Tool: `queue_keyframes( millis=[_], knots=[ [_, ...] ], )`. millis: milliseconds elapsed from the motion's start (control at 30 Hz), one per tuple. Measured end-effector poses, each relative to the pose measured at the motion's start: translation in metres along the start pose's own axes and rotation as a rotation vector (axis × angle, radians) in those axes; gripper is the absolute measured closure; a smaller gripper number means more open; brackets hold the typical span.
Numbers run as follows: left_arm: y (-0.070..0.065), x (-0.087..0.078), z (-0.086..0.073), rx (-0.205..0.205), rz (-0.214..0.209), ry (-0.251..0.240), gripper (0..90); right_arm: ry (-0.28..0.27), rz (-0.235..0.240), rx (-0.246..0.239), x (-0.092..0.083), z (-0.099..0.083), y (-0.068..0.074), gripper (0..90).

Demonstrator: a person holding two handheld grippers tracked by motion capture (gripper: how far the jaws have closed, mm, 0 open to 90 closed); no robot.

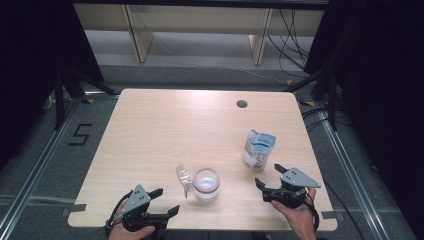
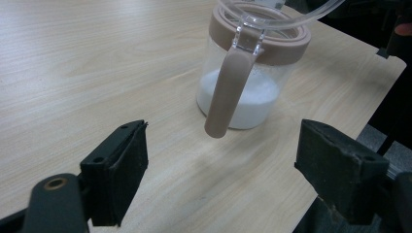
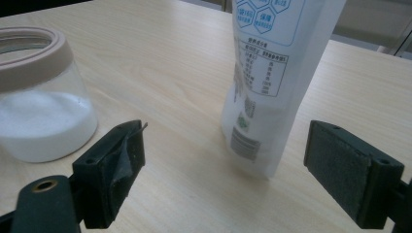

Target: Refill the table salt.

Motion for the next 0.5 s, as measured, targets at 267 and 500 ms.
queue_keyframes(
  millis=[267, 500],
  knots=[
    [-0.002, 0.002, 0.004, -0.004, -0.004, -0.001, 16.0, 0.013, 0.010, -0.002, -0.005, -0.004, 0.006, 15.6],
    [-0.004, 0.002, 0.007, -0.011, 0.000, -0.002, 15.7, 0.028, 0.031, 0.009, -0.009, -0.008, 0.013, 15.7]
  ],
)
Point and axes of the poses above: each handheld gripper's, and its own axes: x roughly forward along the jaws, z roughly out of its top, y roughly to its left, the point moved 7 cm from there along x, roughly forward along the jaws, and after that the axes turned 10 degrees about -z, right-handed, at the moved point
